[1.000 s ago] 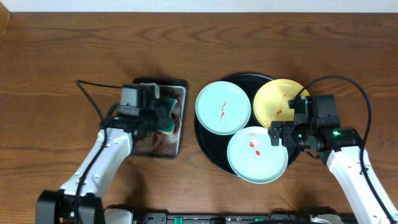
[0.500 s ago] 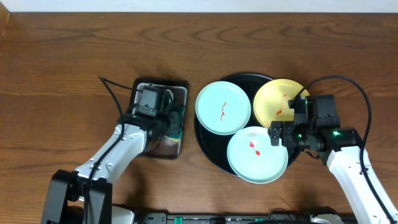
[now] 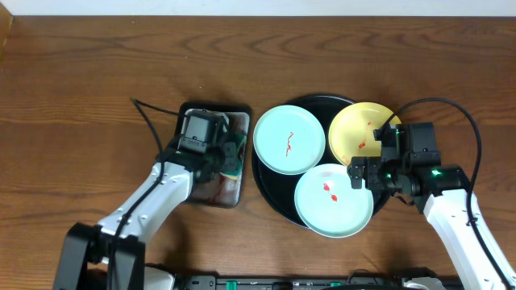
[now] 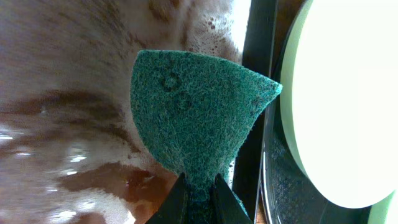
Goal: Clean dirty plates on tray and stack at the side
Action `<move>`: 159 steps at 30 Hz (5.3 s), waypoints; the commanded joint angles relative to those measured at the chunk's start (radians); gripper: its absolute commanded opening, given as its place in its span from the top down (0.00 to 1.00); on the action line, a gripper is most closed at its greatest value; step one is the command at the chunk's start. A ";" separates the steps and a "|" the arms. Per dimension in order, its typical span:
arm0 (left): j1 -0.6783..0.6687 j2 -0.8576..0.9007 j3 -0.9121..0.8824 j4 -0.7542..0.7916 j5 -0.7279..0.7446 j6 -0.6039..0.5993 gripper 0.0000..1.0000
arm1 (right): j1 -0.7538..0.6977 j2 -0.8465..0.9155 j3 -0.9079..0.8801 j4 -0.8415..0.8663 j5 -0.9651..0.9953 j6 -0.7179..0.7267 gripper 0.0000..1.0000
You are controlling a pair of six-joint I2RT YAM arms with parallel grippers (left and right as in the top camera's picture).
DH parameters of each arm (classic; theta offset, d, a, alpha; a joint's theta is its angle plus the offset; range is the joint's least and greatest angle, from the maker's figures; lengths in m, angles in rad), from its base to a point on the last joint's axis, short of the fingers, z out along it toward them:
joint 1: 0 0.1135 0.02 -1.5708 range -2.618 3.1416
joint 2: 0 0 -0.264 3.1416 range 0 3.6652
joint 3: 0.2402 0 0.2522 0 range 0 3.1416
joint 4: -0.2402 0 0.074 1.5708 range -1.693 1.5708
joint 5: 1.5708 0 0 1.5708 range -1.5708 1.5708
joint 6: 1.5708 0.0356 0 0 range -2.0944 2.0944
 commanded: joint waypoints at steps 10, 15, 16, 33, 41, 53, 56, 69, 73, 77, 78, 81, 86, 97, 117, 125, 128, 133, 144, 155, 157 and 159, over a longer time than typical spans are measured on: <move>0.159 -0.203 0.008 -0.016 0.156 -0.097 0.93 | 0.005 0.006 0.019 0.002 0.040 -0.013 0.01; 0.258 -0.201 0.008 -0.030 0.344 -0.097 0.93 | 0.005 0.041 0.019 -0.005 0.036 -0.013 0.05; 0.272 -0.201 0.008 -0.036 0.356 -0.097 0.93 | 0.005 0.051 0.019 -0.005 0.036 -0.013 0.07; 0.304 -0.199 0.003 -0.077 0.360 -0.073 0.93 | 0.005 0.294 0.019 0.043 -0.027 -0.036 0.48; 0.304 -0.199 0.003 -0.081 0.353 -0.070 0.93 | 0.005 0.332 0.019 0.040 -0.025 -0.036 0.78; 0.304 -0.199 0.003 -0.084 0.353 -0.070 0.93 | 0.005 0.332 0.019 0.036 -0.025 -0.036 0.95; 0.304 -0.199 0.003 -0.084 0.352 -0.070 0.93 | 0.005 0.332 0.019 0.036 -0.025 -0.035 0.99; 0.304 -0.199 0.003 -0.084 0.352 -0.070 0.93 | 0.005 0.332 0.019 0.036 -0.051 -0.036 0.99; 0.304 -0.199 0.003 -0.084 0.352 -0.070 0.92 | 0.005 0.332 0.019 0.037 -0.051 -0.036 0.99; 0.304 -0.199 0.003 -0.083 0.352 -0.070 0.93 | 0.005 0.332 0.019 0.037 -0.051 -0.036 0.99; 0.304 -0.199 0.003 -0.083 0.352 -0.070 0.92 | 0.005 0.332 0.019 0.037 -0.051 -0.036 0.99; 0.304 -0.199 0.003 -0.078 0.353 -0.065 0.93 | 0.005 0.332 0.019 0.040 -0.051 -0.036 0.99; 0.304 -0.200 0.003 0.011 0.406 0.072 0.93 | 0.005 0.332 0.019 0.040 -0.051 -0.036 0.99; 0.304 -0.212 0.003 0.184 0.397 0.092 0.93 | 0.005 0.332 0.019 0.041 -0.050 -0.036 0.99; 0.047 -0.099 -0.021 -0.102 -0.048 0.124 0.93 | 0.005 0.332 0.019 0.040 -0.050 -0.035 0.99; -0.034 -0.060 -0.021 -0.091 -0.048 0.078 0.93 | 0.005 0.332 0.019 0.041 -0.050 -0.035 0.99; -0.057 -0.060 -0.021 -0.079 -0.048 0.050 0.93 | 0.005 0.332 0.019 0.040 -0.050 -0.035 0.99; -0.087 -0.060 -0.021 -0.077 -0.049 0.037 0.93 | 0.005 0.332 0.019 0.040 -0.050 -0.036 0.99; -0.091 -0.042 -0.021 -0.072 -0.037 -0.035 0.93 | 0.005 0.332 0.019 0.040 -0.050 -0.035 0.99; -0.084 -0.044 -0.021 0.000 0.001 -0.041 0.93 | 0.005 0.332 0.019 0.037 -0.050 -0.036 0.99; -0.078 -0.054 -0.019 -0.001 -0.029 -0.040 0.93 | 0.005 0.332 0.019 0.036 -0.050 -0.036 0.99; -0.065 -0.083 -0.015 -0.001 -0.056 -0.040 0.93 | 0.005 0.332 0.019 0.036 -0.050 -0.036 0.99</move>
